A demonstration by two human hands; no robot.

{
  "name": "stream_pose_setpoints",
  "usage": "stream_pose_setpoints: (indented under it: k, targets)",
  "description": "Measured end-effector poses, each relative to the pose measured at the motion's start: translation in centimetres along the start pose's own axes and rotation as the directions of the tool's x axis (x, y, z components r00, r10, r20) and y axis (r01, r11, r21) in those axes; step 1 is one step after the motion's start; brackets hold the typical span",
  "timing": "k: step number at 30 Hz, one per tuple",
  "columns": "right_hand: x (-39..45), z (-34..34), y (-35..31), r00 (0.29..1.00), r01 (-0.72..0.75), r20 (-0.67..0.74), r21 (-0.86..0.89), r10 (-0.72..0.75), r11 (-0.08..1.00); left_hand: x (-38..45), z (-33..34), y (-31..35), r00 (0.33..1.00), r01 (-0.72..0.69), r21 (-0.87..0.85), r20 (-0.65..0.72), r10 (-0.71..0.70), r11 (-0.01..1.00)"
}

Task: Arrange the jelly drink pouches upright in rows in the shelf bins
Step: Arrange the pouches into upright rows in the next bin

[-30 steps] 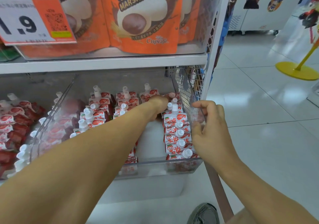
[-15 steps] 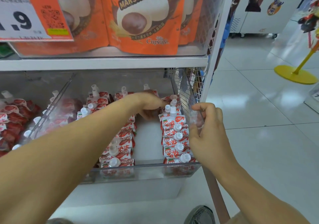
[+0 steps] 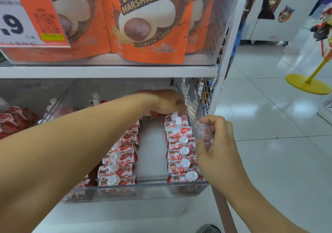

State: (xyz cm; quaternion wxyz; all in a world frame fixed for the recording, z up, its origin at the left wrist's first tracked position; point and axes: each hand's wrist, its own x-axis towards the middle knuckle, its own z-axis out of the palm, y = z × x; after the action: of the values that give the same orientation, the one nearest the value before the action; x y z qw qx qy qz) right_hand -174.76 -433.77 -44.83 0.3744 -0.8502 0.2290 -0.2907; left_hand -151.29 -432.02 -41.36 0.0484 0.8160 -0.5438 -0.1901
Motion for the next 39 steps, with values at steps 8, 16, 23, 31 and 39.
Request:
stream_pose_setpoints:
  k: [8, 16, 23, 31, 39]
  targets:
    - [0.1, 0.1, -0.3, 1.0, -0.029, 0.006, -0.014, 0.029, 0.999, -0.3, 0.1, -0.3, 0.995, 0.086, -0.24, 0.071, -0.071, 0.967]
    - [0.1, 0.1, -0.2, 1.0, -0.028, -0.007, -0.021, 0.028, 0.999, 1.3, 1.2, 1.8, 0.973, 0.213, -0.332, 0.16, -0.167, 0.919]
    - [0.2, 0.3, -0.2, 0.999, -0.01, -0.035, -0.015, 0.009, 1.0, 1.7, 0.5, 1.0, 0.924, 0.369, -0.5, 0.292, -0.249, 0.783]
    - [0.2, 0.1, -0.3, 1.0, -0.017, -0.012, -0.023, 0.017, 1.0, -2.0, -1.9, -1.2, 0.961, -0.051, -0.06, -0.276, 0.033, 0.997]
    - [0.2, 0.2, -0.7, 0.999, -0.051, -0.006, -0.035, 0.051, 0.998, -3.3, -0.5, -2.3, 0.945, 0.188, 0.354, -0.321, -0.07, 0.916]
